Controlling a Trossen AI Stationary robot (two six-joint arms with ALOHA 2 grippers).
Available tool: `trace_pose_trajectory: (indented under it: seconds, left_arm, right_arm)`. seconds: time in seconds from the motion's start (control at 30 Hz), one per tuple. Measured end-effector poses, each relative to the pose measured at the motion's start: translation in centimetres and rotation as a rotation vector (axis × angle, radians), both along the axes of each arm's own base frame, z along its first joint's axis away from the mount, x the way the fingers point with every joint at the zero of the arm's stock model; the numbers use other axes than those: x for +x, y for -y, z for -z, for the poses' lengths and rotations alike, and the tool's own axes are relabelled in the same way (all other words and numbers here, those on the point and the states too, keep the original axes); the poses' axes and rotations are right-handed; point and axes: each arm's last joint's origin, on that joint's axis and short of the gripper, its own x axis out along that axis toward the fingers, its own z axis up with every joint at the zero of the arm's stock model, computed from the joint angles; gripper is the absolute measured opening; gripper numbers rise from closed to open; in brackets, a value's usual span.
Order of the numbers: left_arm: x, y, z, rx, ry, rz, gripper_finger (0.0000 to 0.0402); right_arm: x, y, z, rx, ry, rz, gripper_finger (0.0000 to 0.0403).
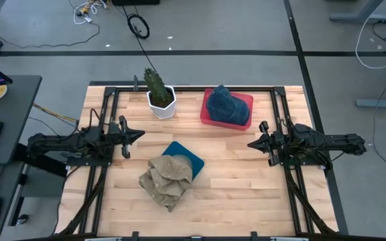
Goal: Pick & Place hat
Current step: Return to Home Position
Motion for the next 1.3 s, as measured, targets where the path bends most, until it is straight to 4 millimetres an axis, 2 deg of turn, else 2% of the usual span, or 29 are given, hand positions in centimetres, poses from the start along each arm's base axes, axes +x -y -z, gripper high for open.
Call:
trace_pose_trajectory:
  seconds: [0.2, 0.53, 1.3]
  left_arm:
    - [0.0, 0.0, -0.01, 0.0, 0.0, 0.0, 0.0003]
    - [0.0, 0.0, -0.01, 0.0, 0.0, 0.0, 0.0003]
    - [0.0, 0.0, -0.02, 0.001, 0.001, 0.0, 0.0003]
  right_arm:
    - [0.0, 0.0, 0.0, -0.002, 0.001, 0.0, 0.0002]
    - [0.0, 0.0, 0.0, 0.002, 0.0, -0.001, 0.003]
    - [0.0, 0.0, -0.01, 0.002, 0.001, -0.001, 0.0032]
